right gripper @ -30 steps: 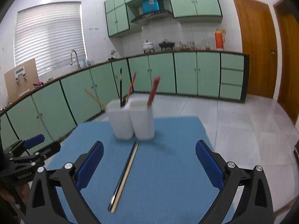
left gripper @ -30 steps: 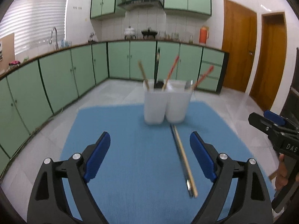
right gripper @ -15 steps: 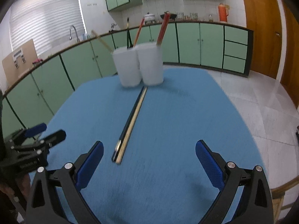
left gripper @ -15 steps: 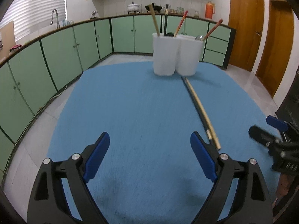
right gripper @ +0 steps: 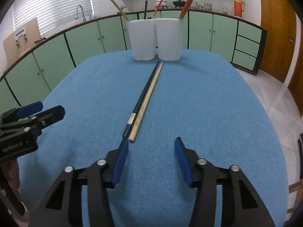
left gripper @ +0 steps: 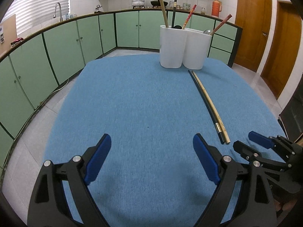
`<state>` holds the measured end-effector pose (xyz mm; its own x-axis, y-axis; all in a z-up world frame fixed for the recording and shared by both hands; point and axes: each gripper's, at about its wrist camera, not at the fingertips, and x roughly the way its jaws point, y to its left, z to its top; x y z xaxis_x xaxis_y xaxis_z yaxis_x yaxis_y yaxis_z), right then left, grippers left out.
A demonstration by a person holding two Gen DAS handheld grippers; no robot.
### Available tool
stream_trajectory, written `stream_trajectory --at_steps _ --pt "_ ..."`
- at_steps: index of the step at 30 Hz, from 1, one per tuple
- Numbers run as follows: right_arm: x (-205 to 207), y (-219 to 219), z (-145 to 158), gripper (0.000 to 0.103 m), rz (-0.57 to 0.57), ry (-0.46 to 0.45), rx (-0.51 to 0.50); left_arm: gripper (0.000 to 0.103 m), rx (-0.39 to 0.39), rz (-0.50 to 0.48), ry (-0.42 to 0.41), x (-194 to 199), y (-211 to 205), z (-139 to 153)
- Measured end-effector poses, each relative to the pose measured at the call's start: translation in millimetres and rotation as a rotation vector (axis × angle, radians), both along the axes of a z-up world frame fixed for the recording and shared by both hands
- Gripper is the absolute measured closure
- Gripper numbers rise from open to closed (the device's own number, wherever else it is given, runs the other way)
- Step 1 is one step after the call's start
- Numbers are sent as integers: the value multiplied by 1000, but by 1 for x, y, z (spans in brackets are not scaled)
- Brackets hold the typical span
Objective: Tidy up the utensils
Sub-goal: 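Move both tools back toward the last black and wooden chopsticks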
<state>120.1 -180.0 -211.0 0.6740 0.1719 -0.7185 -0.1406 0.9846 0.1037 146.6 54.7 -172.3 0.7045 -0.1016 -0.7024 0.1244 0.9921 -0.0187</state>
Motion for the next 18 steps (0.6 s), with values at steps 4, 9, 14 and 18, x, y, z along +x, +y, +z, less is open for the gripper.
stream_trajectory --at_steps 4,9,14,18 --pt "1 6 -2 64 15 9 -5 17 -6 2 3 1 0 -1" --pt "4 13 -4 67 26 16 -19 17 -9 0 7 2 -2 -3" --pt "9 15 -4 70 18 23 -31 17 -13 2 13 4 -4 -2" --pt "13 17 -4 76 17 30 -46 17 -16 2 15 4 -3 -3"
